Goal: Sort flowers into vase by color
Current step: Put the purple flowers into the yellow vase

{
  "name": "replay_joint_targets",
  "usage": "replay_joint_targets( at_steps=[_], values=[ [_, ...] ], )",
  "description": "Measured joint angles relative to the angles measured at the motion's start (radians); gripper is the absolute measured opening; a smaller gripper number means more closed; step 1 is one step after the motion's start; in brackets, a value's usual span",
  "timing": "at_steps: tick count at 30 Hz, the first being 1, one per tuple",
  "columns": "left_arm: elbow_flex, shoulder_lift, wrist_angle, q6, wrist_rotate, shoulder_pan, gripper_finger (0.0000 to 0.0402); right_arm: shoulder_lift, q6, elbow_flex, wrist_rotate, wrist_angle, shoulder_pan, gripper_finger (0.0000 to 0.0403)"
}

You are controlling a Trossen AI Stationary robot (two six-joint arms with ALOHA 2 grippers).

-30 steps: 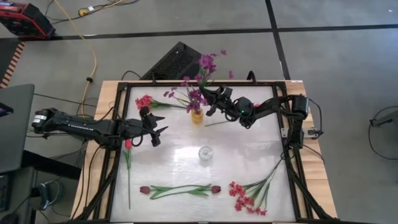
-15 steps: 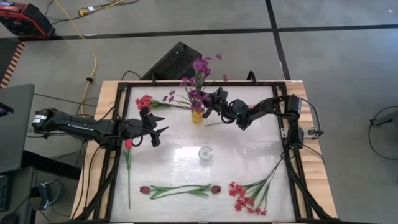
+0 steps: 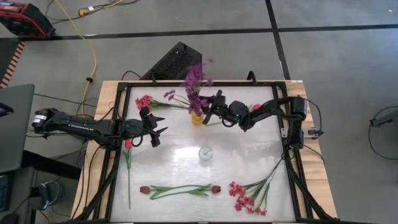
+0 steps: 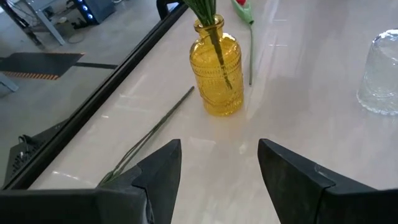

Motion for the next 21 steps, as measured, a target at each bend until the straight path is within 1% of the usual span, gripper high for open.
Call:
replay_joint_targets(
  at_steps=[5, 9, 13, 21],
  values=[
    [0.0, 0.0, -0.001, -0.005, 0.011, 0.0, 0.0203, -0.117, -0.076, 0.0, -0.001, -0.286, -0.001, 0.0176],
    [0.0, 0.0, 0.0, -0.005, 0.014, 0.0, 0.0203, -0.227, -0.152, 0.0, 0.0, -0.533, 0.002, 0.0189],
    [0.0, 0.0, 0.0, -0.006, 0.014, 0.0, 0.0203, -0.336, -0.197, 0.0, 0.03, -0.747, 0.008, 0.0191],
    [0.0, 0.0, 0.0, -0.007, 0.016, 0.0, 0.0203, -0.528, -0.201, 0.0, 0.031, -1.11, 0.021, 0.0191]
  ],
)
